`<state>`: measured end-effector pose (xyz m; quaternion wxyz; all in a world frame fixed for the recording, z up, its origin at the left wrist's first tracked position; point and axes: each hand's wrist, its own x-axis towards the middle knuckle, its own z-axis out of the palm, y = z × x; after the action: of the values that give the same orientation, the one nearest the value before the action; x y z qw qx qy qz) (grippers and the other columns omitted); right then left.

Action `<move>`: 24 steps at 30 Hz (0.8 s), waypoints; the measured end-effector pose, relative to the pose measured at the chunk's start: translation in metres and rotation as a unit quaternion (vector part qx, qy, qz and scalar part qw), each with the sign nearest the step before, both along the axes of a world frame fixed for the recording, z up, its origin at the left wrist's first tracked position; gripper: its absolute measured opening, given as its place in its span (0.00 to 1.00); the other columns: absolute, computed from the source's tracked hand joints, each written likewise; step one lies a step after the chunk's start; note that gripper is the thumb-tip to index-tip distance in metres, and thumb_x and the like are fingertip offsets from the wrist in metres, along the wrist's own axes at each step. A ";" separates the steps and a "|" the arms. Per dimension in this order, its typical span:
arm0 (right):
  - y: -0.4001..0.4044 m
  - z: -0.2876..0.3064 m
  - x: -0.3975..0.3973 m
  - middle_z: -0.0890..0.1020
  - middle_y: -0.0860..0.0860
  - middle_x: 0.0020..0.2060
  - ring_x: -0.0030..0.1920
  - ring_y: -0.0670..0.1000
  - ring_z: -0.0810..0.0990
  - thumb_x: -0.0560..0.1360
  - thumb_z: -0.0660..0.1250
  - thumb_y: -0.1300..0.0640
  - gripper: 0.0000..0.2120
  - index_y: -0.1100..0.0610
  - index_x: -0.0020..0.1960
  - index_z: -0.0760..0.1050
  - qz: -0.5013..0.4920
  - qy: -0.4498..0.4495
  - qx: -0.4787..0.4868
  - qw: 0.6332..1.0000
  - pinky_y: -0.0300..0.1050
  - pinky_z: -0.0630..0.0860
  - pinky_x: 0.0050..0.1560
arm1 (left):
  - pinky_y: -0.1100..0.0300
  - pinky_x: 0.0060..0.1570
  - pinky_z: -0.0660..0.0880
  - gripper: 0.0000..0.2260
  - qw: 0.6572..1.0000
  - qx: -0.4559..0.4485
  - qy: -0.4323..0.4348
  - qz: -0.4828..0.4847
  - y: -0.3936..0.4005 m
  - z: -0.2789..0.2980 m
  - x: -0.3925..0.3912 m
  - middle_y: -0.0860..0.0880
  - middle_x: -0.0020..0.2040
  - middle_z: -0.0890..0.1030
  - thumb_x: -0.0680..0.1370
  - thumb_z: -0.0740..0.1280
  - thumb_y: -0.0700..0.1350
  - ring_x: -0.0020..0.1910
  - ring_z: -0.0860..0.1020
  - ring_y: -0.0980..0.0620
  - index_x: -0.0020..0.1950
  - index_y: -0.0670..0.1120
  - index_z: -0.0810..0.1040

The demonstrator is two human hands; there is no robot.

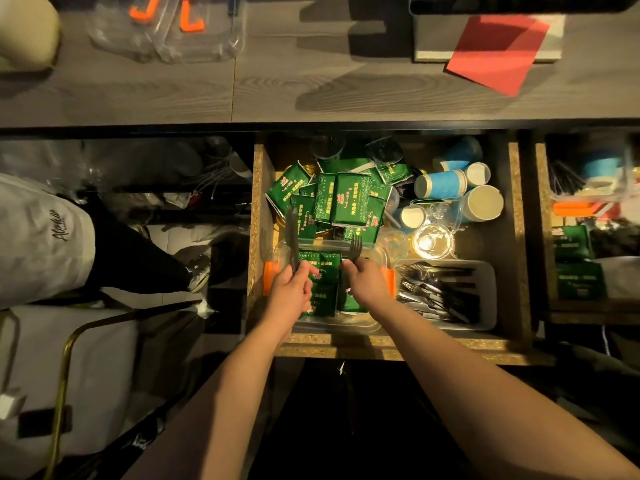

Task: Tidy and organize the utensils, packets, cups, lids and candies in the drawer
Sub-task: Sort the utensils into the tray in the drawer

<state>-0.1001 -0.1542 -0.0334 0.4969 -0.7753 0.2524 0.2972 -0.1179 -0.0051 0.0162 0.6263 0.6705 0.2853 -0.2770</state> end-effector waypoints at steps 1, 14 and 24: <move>-0.005 0.008 0.001 0.81 0.58 0.40 0.42 0.57 0.80 0.83 0.58 0.55 0.14 0.63 0.54 0.78 -0.018 -0.013 0.033 0.999 0.53 0.76 0.44 | 0.60 0.29 0.62 0.12 1.000 0.005 -0.002 -0.006 -0.002 0.001 0.001 0.51 0.33 0.70 0.85 0.57 0.48 0.29 0.66 0.56 0.53 0.43 0.77; -0.059 0.098 0.020 0.77 0.48 0.33 0.31 0.39 0.74 0.76 0.70 0.61 0.05 0.60 0.42 0.77 -0.051 -0.128 0.264 0.955 0.32 0.71 0.35 | 0.55 0.34 0.75 0.13 0.991 -0.122 0.037 -0.047 -0.053 0.049 0.013 0.48 0.34 0.79 0.85 0.58 0.50 0.30 0.75 0.50 0.63 0.42 0.71; -0.071 0.103 0.033 0.77 0.49 0.33 0.31 0.40 0.73 0.77 0.70 0.55 0.16 0.70 0.48 0.77 -0.016 -0.135 0.216 0.967 0.32 0.70 0.33 | 0.62 0.23 0.57 0.21 0.989 -0.114 0.002 -0.091 -0.072 0.067 0.011 0.54 0.27 0.63 0.78 0.62 0.64 0.25 0.58 0.55 0.44 0.46 0.71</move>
<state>-0.0670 -0.2255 0.0694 0.6864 -0.6787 0.1251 0.2294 -0.1065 -0.0768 0.0829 0.6704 0.6174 0.1909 -0.3647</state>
